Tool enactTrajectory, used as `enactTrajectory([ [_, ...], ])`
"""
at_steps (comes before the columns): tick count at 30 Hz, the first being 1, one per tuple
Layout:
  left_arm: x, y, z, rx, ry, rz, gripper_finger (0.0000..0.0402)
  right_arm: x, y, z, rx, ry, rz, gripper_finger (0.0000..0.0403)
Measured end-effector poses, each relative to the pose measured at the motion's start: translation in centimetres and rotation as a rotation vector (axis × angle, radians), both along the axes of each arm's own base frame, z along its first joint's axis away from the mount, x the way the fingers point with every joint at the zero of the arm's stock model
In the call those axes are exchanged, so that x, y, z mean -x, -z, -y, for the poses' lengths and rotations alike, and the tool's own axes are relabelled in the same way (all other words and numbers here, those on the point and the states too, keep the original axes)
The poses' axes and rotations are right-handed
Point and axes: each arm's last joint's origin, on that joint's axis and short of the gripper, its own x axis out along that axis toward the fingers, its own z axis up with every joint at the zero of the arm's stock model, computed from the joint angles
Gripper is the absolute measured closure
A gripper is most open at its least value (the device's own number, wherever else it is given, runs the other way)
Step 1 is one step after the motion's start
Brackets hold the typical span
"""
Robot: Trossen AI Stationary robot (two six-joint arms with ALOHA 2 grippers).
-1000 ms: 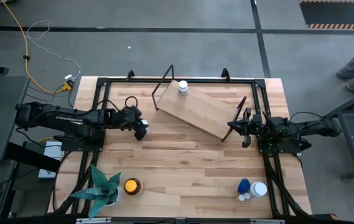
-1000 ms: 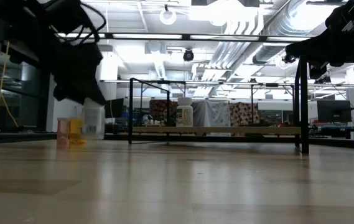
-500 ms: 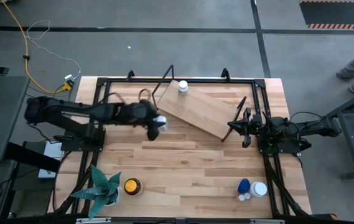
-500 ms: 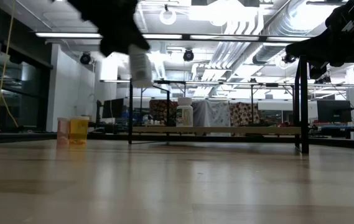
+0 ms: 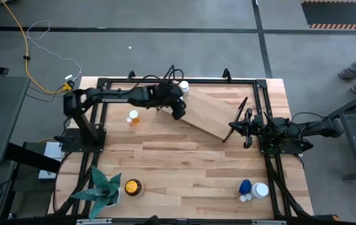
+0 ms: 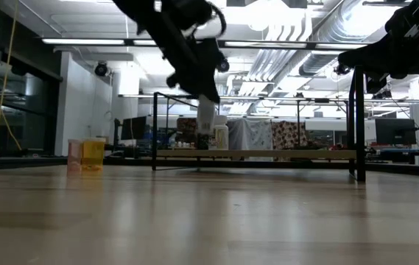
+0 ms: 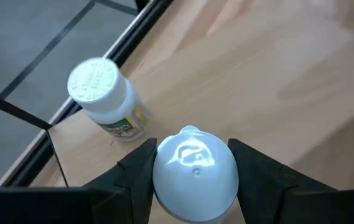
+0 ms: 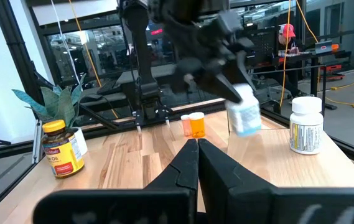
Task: Pick and place medicine bottles onto shelf by color
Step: Put the top white pill bottle on the shelf, then put the white pill bottle on the shelf
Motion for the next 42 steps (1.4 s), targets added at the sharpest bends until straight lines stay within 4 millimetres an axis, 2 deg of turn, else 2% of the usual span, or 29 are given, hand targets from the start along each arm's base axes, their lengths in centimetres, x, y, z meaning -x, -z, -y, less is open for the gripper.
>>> enactTrajectory([
  [5,-0.3,2.5,-2.3,0.057,-0.022,-0.014,0.0236,0.0,0.0,0.0,0.000,-0.001,0.000,0.0403],
  [10,-0.1,2.6,-3.8,0.064,-0.084,0.048,0.0236,0.0,0.0,0.0,0.000,0.000,0.000,0.0403],
  [28,-0.1,2.3,-4.2,0.020,-0.123,0.059,0.0233,0.0,0.0,0.0,0.000,0.000,0.000,0.0403],
  [37,-0.1,2.4,-4.1,0.023,-0.125,0.056,0.0187,0.0,0.0,0.0,0.000,0.000,0.000,0.0403],
  [42,0.0,2.4,-4.1,0.023,-0.125,0.056,0.0173,0.0,0.0,0.0,0.000,0.000,0.000,0.0403],
])
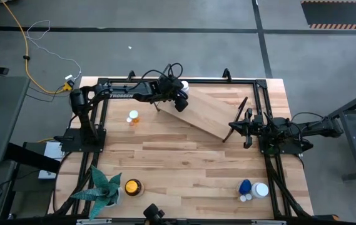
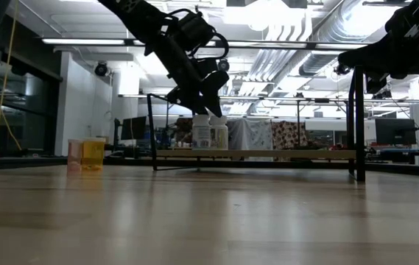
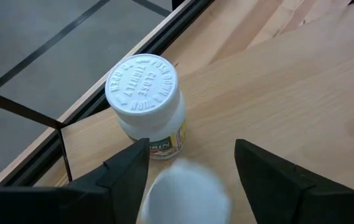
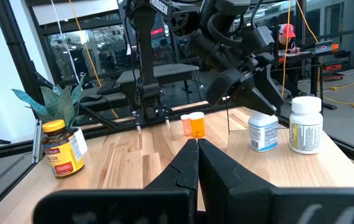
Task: Pick and place medicine bottles onto shelf by color
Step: Put the white pill bottle on the shelf
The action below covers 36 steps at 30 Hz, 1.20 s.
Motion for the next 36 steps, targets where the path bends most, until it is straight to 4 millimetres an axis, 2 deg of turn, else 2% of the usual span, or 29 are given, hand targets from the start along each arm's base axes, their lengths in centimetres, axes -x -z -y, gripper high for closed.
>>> enactTrajectory([
  [6,0.0,-0.4,0.0,-0.012,0.000,0.021,0.0170,0.0,0.0,0.0,0.000,0.000,0.000,0.0403],
  [9,0.0,-1.9,0.0,-0.020,0.020,0.055,0.0169,0.0,0.0,0.0,0.000,0.000,0.000,0.0403],
  [12,0.1,-4.2,0.4,-0.027,0.055,0.129,0.0169,0.0,0.0,0.0,0.000,0.000,0.000,0.0403],
  [16,0.6,-7.1,2.2,-0.010,0.189,0.226,0.0172,0.0,0.0,0.0,0.000,0.000,-0.001,0.0403],
  [19,1.3,-8.0,4.9,-0.036,0.321,0.298,0.0179,0.0,0.0,0.0,0.000,0.000,-0.001,0.0403],
  [23,3.8,-6.5,8.4,-0.083,0.407,0.412,0.0192,0.0,0.0,0.0,0.000,0.000,-0.001,0.0403],
  [30,11.4,-2.4,14.0,-0.146,0.508,0.680,0.0207,0.0,0.0,0.0,0.000,0.000,-0.001,0.0403],
  [36,16.5,-1.0,16.3,-0.216,0.540,0.873,0.0208,0.0,0.0,0.0,0.000,0.000,-0.001,0.0403],
])
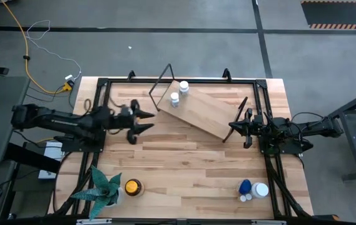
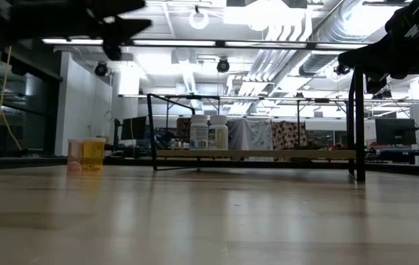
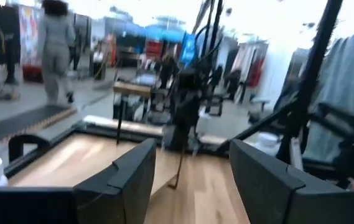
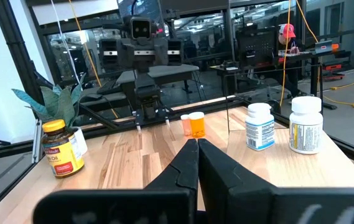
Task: Pick and place medicine bottles onto shelf by color
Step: Put the white pill bottle on the shelf
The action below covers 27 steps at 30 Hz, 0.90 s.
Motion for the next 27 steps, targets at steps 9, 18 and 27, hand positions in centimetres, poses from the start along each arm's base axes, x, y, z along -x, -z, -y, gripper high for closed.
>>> enactTrajectory([
  [9,3.3,-1.6,0.8,-0.054,0.023,0.170,0.0208,0.0,0.0,0.0,0.000,0.000,0.000,0.0403],
  [18,3.3,-1.7,1.1,-0.057,0.057,0.168,0.0209,0.2,-1.4,0.1,-0.058,0.028,0.153,0.0403],
  [27,3.3,-1.6,1.1,-0.078,0.040,0.161,0.0208,0.1,-4.2,-0.9,-0.071,-0.304,0.419,0.0403],
])
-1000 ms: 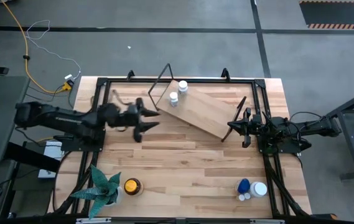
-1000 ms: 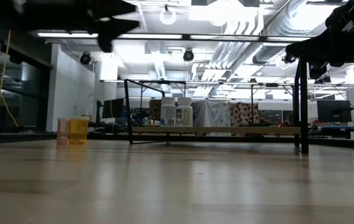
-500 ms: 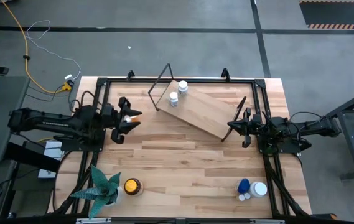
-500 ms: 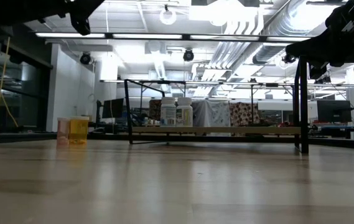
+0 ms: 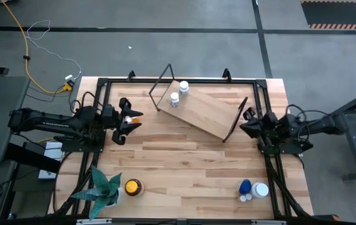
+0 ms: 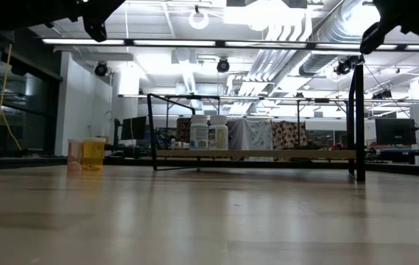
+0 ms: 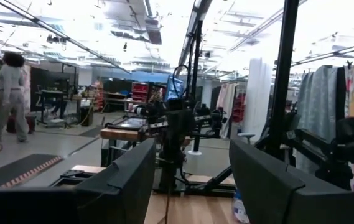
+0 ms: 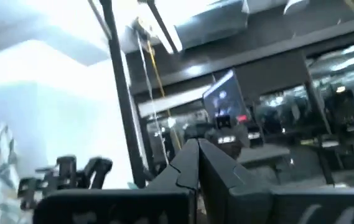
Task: Pick and place medicine bottles onto shelf by color
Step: Put the white pill bottle on the shelf
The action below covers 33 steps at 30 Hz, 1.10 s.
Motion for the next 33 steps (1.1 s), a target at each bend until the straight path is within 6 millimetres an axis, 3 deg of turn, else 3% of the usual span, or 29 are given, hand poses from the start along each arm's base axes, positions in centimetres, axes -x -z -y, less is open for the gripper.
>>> enactTrajectory([
  [6,0.0,0.1,0.0,0.001,-0.001,-0.006,0.0208,-2.1,-1.8,-0.1,-0.024,0.038,-0.132,0.0394],
  [10,-0.1,0.2,0.0,0.003,-0.001,-0.022,0.0208,-3.7,-3.6,-0.2,-0.029,0.073,-0.266,0.0357],
  [16,-0.1,0.3,0.0,0.005,-0.001,-0.034,0.0208,-5.3,-7.6,-0.1,-0.057,0.175,-0.537,0.0249],
  [23,-0.1,0.3,0.0,0.005,-0.001,-0.035,0.0208,-6.2,-12.6,-0.4,-0.114,0.121,-0.757,0.0123],
  [28,-0.1,0.3,0.0,0.005,0.000,-0.034,0.0208,-6.2,-14.8,-0.5,-0.309,0.085,-1.004,0.0101],
  [33,-0.1,0.3,0.0,0.004,-0.001,-0.034,0.0208,-5.9,-14.5,-1.8,-0.618,0.102,-1.409,0.0100],
])
